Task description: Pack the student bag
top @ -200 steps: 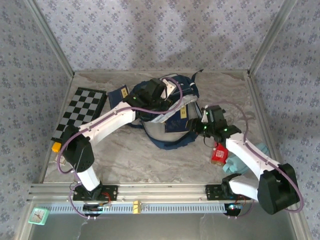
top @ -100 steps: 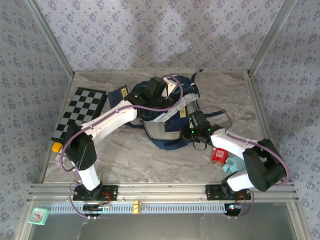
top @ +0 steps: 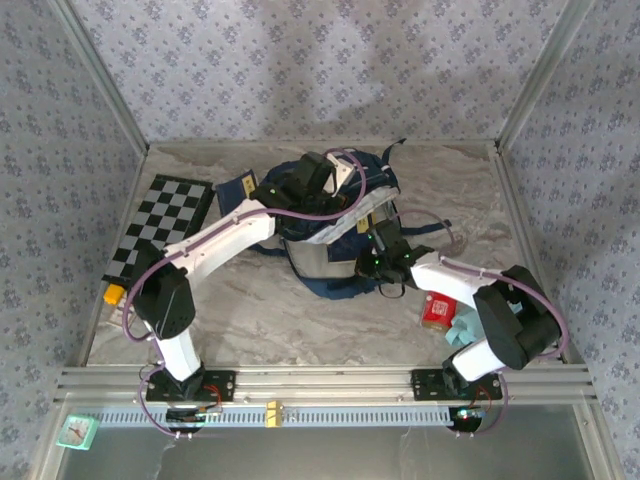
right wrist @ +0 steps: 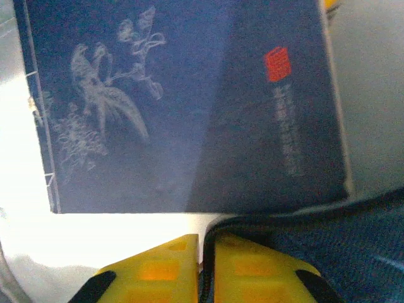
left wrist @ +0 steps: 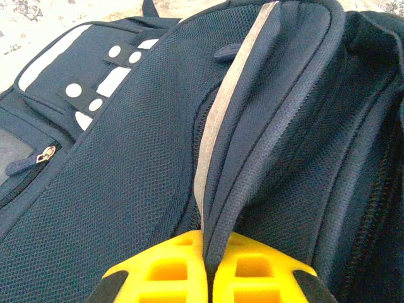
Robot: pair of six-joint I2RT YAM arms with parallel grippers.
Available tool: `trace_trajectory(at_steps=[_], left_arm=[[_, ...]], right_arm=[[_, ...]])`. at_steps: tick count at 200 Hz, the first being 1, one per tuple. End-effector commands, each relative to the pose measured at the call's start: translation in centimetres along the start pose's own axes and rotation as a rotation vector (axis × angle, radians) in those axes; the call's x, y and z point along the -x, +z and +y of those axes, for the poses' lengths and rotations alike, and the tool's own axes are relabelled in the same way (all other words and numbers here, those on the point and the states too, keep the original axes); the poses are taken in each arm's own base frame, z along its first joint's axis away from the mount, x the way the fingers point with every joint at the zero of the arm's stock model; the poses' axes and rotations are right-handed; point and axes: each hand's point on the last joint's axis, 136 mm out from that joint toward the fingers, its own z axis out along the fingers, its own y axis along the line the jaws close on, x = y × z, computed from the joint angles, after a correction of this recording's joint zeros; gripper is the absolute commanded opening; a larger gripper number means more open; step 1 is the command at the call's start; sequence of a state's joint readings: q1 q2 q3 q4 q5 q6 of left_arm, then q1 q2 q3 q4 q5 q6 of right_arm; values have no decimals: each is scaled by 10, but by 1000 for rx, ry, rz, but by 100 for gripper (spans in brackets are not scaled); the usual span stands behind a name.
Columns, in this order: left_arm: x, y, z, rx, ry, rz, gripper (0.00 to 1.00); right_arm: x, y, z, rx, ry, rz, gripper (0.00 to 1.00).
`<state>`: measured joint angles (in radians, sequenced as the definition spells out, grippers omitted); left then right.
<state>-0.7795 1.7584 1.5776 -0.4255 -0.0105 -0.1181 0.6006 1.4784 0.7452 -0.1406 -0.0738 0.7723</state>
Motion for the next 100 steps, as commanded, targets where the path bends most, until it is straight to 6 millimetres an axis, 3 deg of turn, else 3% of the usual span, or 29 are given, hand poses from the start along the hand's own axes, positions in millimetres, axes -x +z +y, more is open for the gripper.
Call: trace_trajectory(at_steps=[1,34,53,76,100], left_arm=[[54,-23,-15,-61,-25,-165,0],[53,-19,-14,-61,-26,-162,0],[54,-17,-14,-61,-31,-162,0],[53,-16,-13,-56,-30,-159,0],[53,-18,-13,-56,-31,-154,0]], right_arm=[[12,-30,15,-35,-43,-78,21],[14,-51,12,-82,-53,-91,23],[12,-43,18,-58,-49,-75,26],[14,-28,27,-45,-58,-52,22],[19,-40,30,-93,-83,-86,27]])
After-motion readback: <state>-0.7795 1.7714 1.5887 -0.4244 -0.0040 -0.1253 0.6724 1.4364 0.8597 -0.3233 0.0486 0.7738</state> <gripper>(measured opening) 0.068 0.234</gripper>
